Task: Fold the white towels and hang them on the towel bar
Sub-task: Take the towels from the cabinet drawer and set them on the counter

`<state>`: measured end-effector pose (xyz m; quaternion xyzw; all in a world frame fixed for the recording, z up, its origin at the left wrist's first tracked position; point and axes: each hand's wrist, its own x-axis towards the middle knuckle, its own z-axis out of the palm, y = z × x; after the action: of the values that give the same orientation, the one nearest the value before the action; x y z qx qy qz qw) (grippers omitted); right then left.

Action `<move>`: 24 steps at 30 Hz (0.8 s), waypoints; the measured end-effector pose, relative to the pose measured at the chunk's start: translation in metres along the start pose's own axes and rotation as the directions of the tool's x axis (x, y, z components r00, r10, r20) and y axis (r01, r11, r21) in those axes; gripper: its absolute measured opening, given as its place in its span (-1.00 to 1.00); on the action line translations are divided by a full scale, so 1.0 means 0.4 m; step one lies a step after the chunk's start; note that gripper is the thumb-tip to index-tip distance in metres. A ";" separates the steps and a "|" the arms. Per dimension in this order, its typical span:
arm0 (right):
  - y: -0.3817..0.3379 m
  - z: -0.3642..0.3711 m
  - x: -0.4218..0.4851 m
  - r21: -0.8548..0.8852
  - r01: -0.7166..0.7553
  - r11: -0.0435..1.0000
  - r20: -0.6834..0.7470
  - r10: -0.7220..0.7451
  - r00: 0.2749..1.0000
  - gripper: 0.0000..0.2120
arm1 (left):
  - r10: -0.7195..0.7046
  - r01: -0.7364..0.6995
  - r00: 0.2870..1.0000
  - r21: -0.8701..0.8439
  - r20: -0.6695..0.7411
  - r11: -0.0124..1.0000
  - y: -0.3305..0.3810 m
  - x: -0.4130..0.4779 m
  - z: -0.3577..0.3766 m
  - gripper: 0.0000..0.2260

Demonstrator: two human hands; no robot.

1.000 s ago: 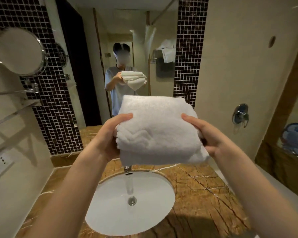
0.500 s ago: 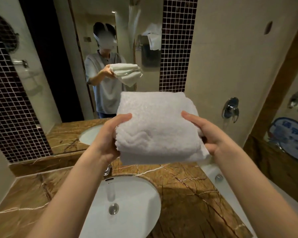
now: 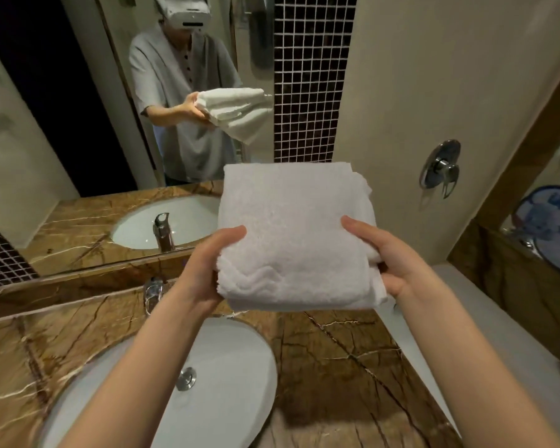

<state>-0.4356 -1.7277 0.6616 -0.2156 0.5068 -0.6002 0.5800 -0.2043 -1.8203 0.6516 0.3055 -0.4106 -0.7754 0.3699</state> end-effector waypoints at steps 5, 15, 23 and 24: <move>0.061 -0.076 0.064 0.051 -0.022 0.998 -0.079 0.026 0.997 -0.44 | -0.088 0.089 0.996 0.022 -0.023 0.996 -0.087 0.079 -0.012 -0.61; 0.215 -0.214 0.171 0.061 0.006 0.998 -0.241 0.009 0.970 -0.33 | -0.164 0.161 0.986 0.075 0.036 0.984 -0.272 0.224 -0.090 -0.64; 0.340 -0.303 0.247 0.082 -0.036 0.996 -0.281 0.058 0.958 -0.40 | -0.218 0.217 0.976 0.167 -0.010 0.962 -0.405 0.300 -0.147 -0.60; 0.358 -0.314 0.256 0.084 -0.037 0.996 -0.284 0.060 0.957 -0.37 | -0.219 0.219 0.975 0.172 -0.018 0.960 -0.422 0.308 -0.153 -0.65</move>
<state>-0.4974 -1.7498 0.4555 -0.0911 0.5668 -0.6300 0.5230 -0.2778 -1.8812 0.4561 0.3796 -0.4404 -0.7731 0.2536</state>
